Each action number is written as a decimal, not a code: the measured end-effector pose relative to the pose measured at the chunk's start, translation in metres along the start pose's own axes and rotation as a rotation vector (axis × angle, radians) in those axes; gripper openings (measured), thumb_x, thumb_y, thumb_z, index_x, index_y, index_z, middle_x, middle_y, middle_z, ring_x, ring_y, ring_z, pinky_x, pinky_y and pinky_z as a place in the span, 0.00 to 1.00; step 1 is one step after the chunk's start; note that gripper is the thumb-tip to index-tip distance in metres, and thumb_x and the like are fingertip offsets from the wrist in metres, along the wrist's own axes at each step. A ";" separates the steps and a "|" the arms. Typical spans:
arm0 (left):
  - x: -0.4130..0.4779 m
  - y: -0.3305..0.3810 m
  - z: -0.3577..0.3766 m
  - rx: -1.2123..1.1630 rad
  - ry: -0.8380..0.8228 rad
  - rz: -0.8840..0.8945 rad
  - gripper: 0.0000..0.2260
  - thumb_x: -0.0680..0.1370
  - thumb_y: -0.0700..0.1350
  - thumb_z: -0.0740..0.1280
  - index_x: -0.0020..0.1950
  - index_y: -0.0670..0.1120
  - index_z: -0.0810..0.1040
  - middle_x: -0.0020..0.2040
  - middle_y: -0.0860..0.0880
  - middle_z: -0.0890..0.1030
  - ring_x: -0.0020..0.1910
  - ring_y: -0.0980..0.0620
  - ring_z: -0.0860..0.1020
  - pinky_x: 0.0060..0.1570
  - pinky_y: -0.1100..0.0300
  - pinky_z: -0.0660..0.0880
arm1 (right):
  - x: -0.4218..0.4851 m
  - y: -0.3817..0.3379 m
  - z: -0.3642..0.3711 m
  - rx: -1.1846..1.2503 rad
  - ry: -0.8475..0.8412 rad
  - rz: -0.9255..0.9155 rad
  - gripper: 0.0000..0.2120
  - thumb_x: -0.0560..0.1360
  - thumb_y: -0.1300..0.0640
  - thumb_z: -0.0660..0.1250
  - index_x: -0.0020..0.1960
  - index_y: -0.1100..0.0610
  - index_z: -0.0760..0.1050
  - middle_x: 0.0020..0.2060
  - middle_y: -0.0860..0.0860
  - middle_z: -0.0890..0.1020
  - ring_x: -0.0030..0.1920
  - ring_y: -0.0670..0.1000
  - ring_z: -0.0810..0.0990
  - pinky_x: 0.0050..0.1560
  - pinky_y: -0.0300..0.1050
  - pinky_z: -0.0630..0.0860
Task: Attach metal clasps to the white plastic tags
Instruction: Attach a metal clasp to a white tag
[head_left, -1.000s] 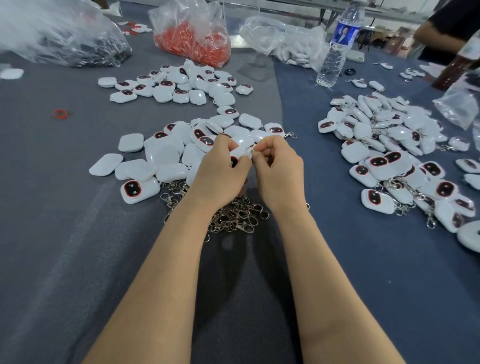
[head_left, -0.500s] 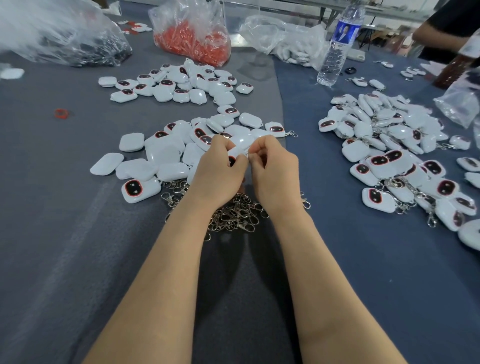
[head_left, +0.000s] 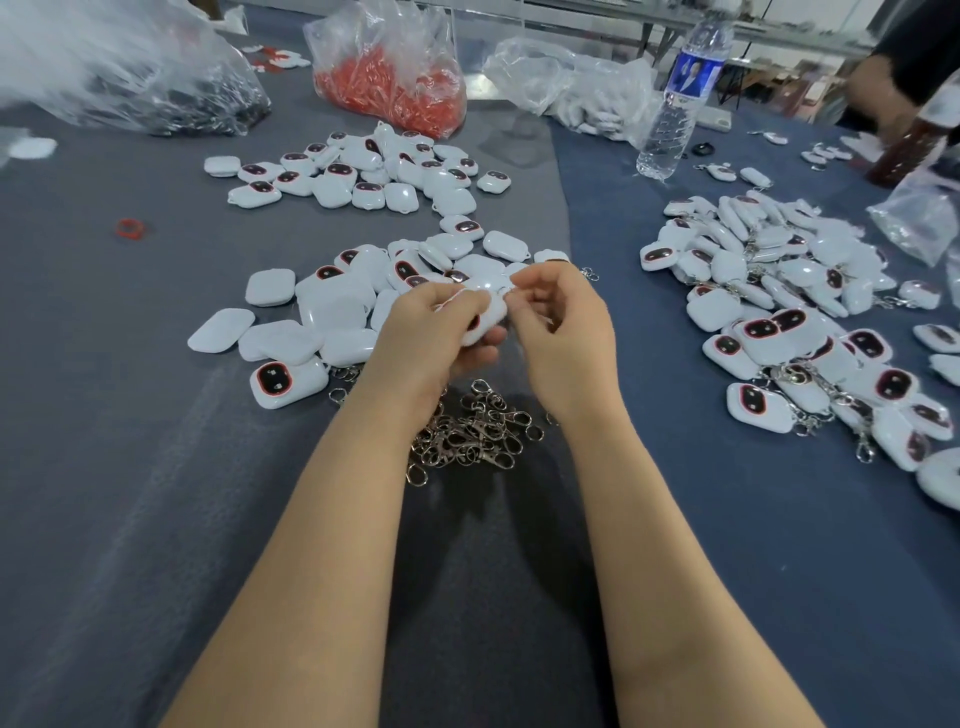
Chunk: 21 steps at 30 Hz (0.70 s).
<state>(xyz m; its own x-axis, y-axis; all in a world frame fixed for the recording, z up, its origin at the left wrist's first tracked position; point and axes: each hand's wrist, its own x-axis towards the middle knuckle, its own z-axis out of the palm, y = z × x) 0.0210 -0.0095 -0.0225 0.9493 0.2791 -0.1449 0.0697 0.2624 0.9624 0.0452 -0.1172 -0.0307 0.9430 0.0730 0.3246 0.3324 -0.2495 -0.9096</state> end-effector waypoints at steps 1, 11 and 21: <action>0.001 0.002 -0.001 -0.097 -0.016 -0.050 0.03 0.78 0.39 0.63 0.46 0.42 0.76 0.33 0.50 0.80 0.28 0.59 0.79 0.25 0.69 0.73 | 0.000 -0.001 0.000 0.062 -0.002 0.026 0.07 0.76 0.64 0.65 0.47 0.52 0.74 0.39 0.45 0.78 0.39 0.40 0.76 0.45 0.31 0.72; 0.001 0.005 -0.004 -0.462 -0.173 -0.257 0.06 0.79 0.39 0.61 0.48 0.39 0.77 0.30 0.50 0.78 0.25 0.59 0.73 0.21 0.72 0.69 | -0.002 -0.001 0.006 -0.020 0.048 -0.028 0.05 0.79 0.60 0.62 0.45 0.54 0.75 0.33 0.42 0.76 0.33 0.37 0.72 0.37 0.27 0.68; 0.001 -0.003 -0.007 0.668 0.141 0.484 0.05 0.77 0.42 0.64 0.51 0.50 0.70 0.38 0.58 0.73 0.35 0.62 0.73 0.34 0.71 0.67 | -0.002 0.012 0.006 -0.492 -0.100 -0.197 0.09 0.80 0.58 0.58 0.43 0.59 0.72 0.33 0.54 0.77 0.35 0.58 0.72 0.39 0.52 0.70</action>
<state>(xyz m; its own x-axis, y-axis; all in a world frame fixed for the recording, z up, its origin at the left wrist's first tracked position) 0.0201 -0.0037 -0.0270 0.8770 0.3447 0.3347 -0.1267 -0.5060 0.8532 0.0478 -0.1149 -0.0436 0.8682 0.2500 0.4287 0.4799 -0.6429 -0.5969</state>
